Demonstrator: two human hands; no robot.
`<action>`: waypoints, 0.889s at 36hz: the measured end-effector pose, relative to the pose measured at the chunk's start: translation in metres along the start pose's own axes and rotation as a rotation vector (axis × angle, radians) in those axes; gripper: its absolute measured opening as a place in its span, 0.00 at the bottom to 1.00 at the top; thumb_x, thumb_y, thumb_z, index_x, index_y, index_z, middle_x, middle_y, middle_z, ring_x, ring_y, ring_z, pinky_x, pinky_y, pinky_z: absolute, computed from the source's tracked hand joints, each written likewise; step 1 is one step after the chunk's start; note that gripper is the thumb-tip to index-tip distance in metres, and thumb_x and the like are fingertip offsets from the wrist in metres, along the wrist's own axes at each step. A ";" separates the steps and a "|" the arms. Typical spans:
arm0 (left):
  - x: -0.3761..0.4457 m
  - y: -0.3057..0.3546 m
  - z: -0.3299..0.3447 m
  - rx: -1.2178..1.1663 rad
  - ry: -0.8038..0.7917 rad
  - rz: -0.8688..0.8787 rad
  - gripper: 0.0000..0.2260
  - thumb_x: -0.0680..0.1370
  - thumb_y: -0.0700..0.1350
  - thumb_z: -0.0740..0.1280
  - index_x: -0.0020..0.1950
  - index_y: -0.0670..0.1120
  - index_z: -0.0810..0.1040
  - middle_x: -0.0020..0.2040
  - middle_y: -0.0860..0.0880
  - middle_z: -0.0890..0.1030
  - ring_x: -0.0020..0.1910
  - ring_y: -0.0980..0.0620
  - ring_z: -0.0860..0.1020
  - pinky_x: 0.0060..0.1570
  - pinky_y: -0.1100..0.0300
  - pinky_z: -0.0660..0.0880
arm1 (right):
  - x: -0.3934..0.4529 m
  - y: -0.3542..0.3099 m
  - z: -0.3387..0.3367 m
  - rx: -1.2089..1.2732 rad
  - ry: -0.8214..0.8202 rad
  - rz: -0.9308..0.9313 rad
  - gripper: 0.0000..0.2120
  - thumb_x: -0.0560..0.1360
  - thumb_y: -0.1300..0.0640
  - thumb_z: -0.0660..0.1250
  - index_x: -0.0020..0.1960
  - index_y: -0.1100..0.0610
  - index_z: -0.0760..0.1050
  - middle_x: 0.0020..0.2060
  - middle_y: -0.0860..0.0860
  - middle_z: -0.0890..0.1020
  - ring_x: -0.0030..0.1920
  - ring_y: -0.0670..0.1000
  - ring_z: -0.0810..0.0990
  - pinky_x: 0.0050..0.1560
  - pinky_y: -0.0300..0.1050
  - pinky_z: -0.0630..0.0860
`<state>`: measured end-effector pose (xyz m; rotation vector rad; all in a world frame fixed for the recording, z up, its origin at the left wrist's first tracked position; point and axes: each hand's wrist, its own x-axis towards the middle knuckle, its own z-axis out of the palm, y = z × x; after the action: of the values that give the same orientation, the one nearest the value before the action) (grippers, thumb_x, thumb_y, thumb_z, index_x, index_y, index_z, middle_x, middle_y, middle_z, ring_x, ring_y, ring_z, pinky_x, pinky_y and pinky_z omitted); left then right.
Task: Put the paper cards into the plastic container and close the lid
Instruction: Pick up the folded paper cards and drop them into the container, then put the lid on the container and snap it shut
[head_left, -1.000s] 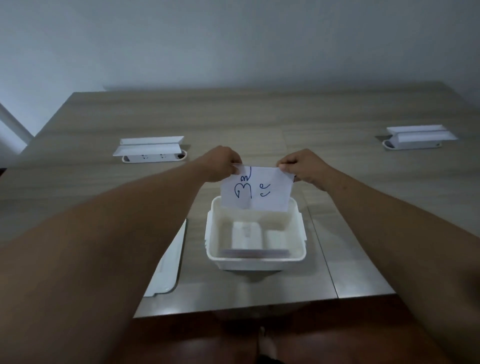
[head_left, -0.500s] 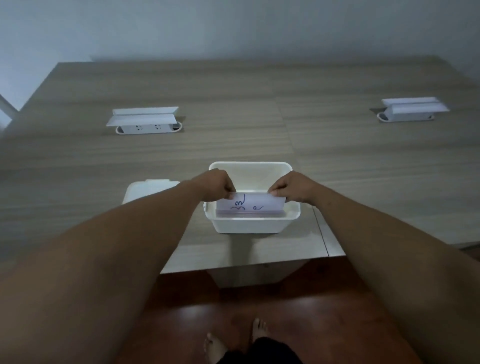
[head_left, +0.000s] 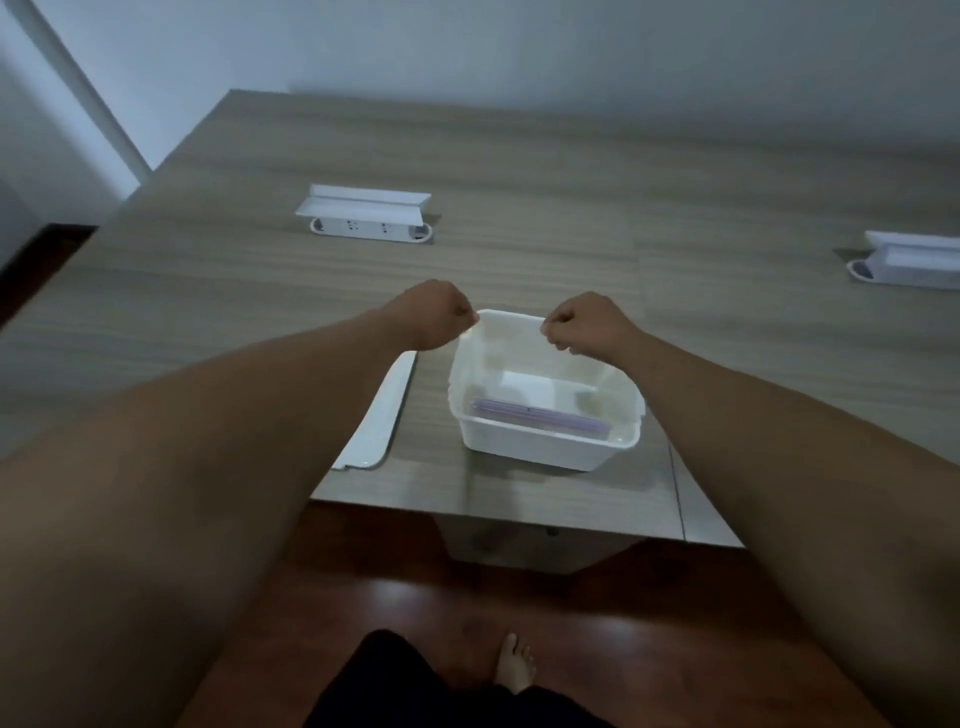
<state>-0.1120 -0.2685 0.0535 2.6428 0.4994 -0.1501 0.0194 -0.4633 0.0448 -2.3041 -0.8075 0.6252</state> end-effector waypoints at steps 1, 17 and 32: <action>-0.002 -0.007 -0.007 -0.002 0.017 -0.014 0.16 0.79 0.51 0.62 0.49 0.42 0.85 0.48 0.43 0.85 0.49 0.44 0.81 0.49 0.57 0.73 | 0.004 -0.009 0.004 -0.009 0.001 -0.019 0.09 0.72 0.57 0.69 0.45 0.61 0.84 0.39 0.57 0.86 0.41 0.54 0.84 0.48 0.49 0.81; -0.029 -0.221 0.000 0.161 -0.014 -0.381 0.16 0.76 0.47 0.58 0.54 0.43 0.82 0.57 0.41 0.82 0.57 0.39 0.79 0.56 0.51 0.76 | 0.090 -0.128 0.168 -0.161 -0.058 0.084 0.07 0.69 0.65 0.62 0.32 0.63 0.74 0.30 0.59 0.77 0.36 0.60 0.76 0.33 0.45 0.74; -0.042 -0.305 0.082 -0.105 -0.096 -0.558 0.12 0.78 0.44 0.60 0.58 0.39 0.72 0.57 0.37 0.79 0.57 0.35 0.78 0.53 0.49 0.73 | 0.106 -0.089 0.281 0.249 0.064 0.726 0.03 0.62 0.60 0.61 0.35 0.60 0.71 0.34 0.54 0.78 0.35 0.58 0.80 0.35 0.46 0.81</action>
<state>-0.2661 -0.0636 -0.1361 2.3166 1.1634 -0.4045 -0.1088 -0.2265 -0.1159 -2.3317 0.1676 0.8877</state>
